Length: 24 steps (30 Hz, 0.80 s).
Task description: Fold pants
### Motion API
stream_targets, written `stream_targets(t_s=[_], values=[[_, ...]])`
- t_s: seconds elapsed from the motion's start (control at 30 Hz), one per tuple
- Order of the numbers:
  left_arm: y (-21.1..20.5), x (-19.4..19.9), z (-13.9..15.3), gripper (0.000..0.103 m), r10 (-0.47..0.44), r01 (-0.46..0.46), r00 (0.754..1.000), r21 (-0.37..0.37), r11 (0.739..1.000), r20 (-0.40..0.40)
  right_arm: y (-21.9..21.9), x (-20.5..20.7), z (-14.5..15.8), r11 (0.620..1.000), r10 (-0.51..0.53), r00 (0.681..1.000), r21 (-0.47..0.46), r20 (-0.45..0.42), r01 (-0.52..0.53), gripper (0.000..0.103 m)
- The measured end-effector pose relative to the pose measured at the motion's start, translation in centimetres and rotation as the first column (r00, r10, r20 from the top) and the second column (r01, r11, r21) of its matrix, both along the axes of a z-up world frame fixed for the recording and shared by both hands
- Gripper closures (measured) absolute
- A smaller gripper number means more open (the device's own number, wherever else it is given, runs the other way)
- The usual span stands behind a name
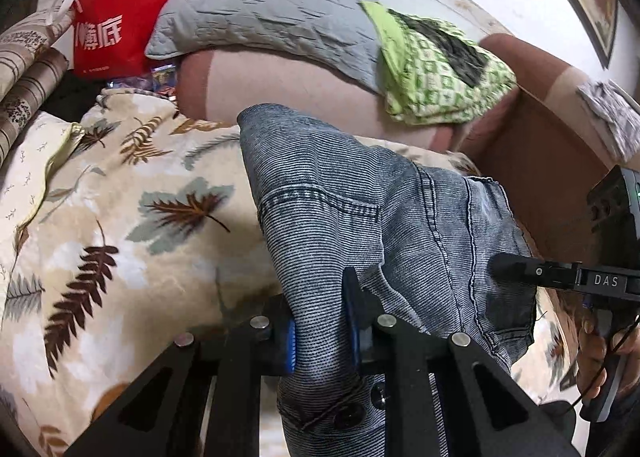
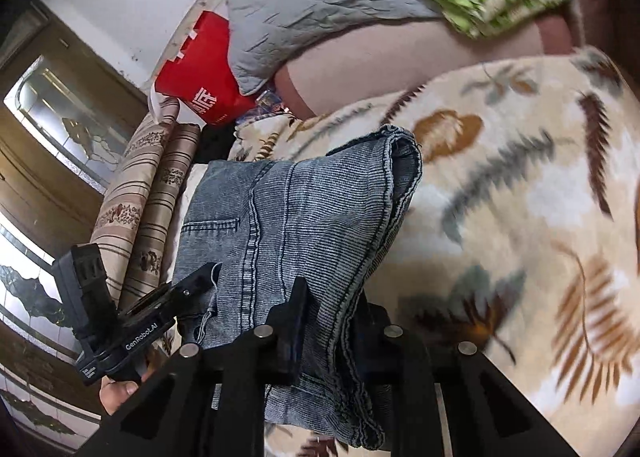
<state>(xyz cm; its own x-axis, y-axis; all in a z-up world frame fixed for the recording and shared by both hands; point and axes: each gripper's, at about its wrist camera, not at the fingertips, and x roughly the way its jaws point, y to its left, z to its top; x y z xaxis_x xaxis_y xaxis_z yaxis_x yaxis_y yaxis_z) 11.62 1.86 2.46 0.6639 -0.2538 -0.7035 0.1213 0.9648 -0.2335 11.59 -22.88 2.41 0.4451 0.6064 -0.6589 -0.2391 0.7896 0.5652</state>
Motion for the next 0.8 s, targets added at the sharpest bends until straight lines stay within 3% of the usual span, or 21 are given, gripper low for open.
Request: stream_targets(t_s=[0.17, 0.37, 0.4, 0.47, 0.5, 0.53, 0.67, 0.8], values=[[1.5, 2.7, -2.3, 0.083, 0.035, -0.035, 0.999, 0.009, 0.999, -0.031, 2.1, 3.3, -2.0, 1.0, 0.004, 1.0, 0.005, -0.029, -0.004, 0.082], [2.2, 5.8, -8.8, 0.077, 0.084, -0.078, 0.985, 0.045, 0.996, -0.15, 3.5, 6.3, -8.8, 1.0, -0.011, 0.992, -0.019, -0.127, 0.008, 0.081], [2.2, 6.3, -10.5, 0.075, 0.104, -0.091, 0.976, 0.077, 0.993, -0.192, 3.5, 6.7, -10.0, 0.999, -0.023, 0.989, -0.031, -0.147, 0.018, 0.078], [2.3, 6.2, -11.5, 0.053, 0.139, -0.118, 0.974, 0.124, 0.985, -0.179, 3.5, 7.1, -12.6, 0.993, -0.074, 0.98, -0.103, -0.187, 0.056, 0.063], [2.4, 5.8, -11.2, 0.048, 0.15, -0.128, 0.975, 0.136, 0.982, -0.161, 3.3, 7.0, -13.1, 0.991, -0.086, 0.979, -0.113, -0.186, 0.065, 0.048], [2.5, 5.5, -10.8, 0.039, 0.153, -0.131, 0.975, 0.14, 0.981, -0.16, 3.0, 6.6, -13.1, 0.989, -0.103, 0.979, -0.119, -0.178, 0.083, 0.045], [2.7, 2.4, -7.6, 0.033, 0.17, -0.154, 0.983, 0.185, 0.971, -0.073, 2.8, 4.4, -9.9, 0.983, -0.106, 0.99, -0.163, -0.088, 0.091, 0.045], [2.6, -0.4, -6.7, 0.024, 0.198, -0.185, 0.979, 0.22, 0.958, -0.038, 3.3, 0.6, -6.4, 0.996, -0.047, 0.999, -0.074, -0.007, 0.046, 0.036]])
